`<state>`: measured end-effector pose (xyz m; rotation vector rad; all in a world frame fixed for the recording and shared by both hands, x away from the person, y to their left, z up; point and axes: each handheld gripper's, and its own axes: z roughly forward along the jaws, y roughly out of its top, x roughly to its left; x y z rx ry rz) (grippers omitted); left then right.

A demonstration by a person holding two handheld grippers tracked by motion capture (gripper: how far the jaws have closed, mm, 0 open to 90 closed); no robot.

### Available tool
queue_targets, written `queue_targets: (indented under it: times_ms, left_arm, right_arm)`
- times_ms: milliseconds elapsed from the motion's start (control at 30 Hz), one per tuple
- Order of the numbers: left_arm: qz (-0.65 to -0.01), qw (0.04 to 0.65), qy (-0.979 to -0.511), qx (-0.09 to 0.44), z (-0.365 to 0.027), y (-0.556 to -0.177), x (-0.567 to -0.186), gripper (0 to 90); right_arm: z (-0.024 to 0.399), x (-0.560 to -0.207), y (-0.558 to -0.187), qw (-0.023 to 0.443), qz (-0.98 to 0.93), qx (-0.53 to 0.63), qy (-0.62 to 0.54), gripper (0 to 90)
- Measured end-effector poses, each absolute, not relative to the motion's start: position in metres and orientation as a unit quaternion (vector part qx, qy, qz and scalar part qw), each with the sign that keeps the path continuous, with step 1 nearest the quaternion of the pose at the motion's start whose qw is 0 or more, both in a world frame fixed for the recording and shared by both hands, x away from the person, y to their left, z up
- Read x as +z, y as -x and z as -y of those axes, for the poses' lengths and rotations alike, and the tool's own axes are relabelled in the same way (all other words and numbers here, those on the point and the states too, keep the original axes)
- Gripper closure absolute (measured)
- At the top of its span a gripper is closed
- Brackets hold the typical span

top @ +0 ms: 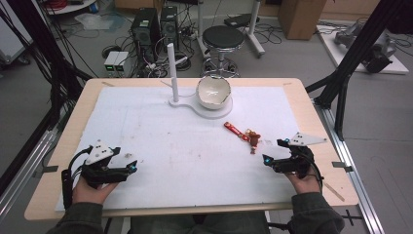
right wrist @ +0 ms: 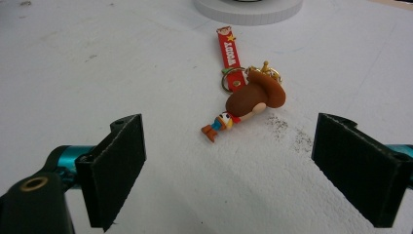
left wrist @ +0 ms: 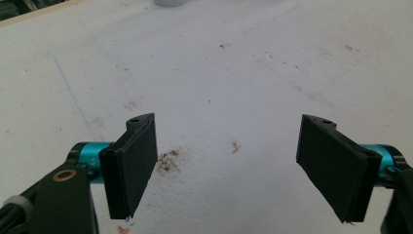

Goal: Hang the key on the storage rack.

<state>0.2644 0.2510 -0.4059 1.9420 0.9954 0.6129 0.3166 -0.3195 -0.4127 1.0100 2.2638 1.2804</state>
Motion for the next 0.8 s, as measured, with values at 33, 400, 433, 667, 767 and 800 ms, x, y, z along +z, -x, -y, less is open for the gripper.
queue_targets:
  times_ms: [33,400,433,667,767,800]
  left_arm:
    - [-0.4,0.425,-0.774,0.245,-0.2512,-0.2632,-0.4058,23.3]
    - [-0.394,0.424,-0.778,0.245,-0.2496,-0.2622,-0.405,23.3]
    - [-0.395,0.425,-0.777,0.244,-0.2495,-0.262,-0.4051,23.3]
    - [-0.397,0.426,-0.776,0.244,-0.2498,-0.262,-0.4051,23.3]
    - [-0.395,0.426,-0.776,0.245,-0.25,-0.2625,-0.4052,23.3]
    - [-0.395,0.426,-0.776,0.245,-0.25,-0.2625,-0.4052,23.3]
  right_arm:
    - [0.3187,-0.4125,-0.3166,0.176,-0.799,0.452,-0.356,11.8]
    - [0.3181,-0.4121,-0.3151,0.175,-0.798,0.452,-0.358,11.8]
    - [0.318,-0.4121,-0.3152,0.175,-0.798,0.452,-0.358,11.9]
    - [0.317,-0.4123,-0.3153,0.174,-0.799,0.451,-0.357,11.8]
    - [0.3169,-0.4126,-0.3164,0.176,-0.8,0.45,-0.355,11.9]
    - [0.3169,-0.4126,-0.3164,0.176,-0.8,0.45,-0.355,11.9]
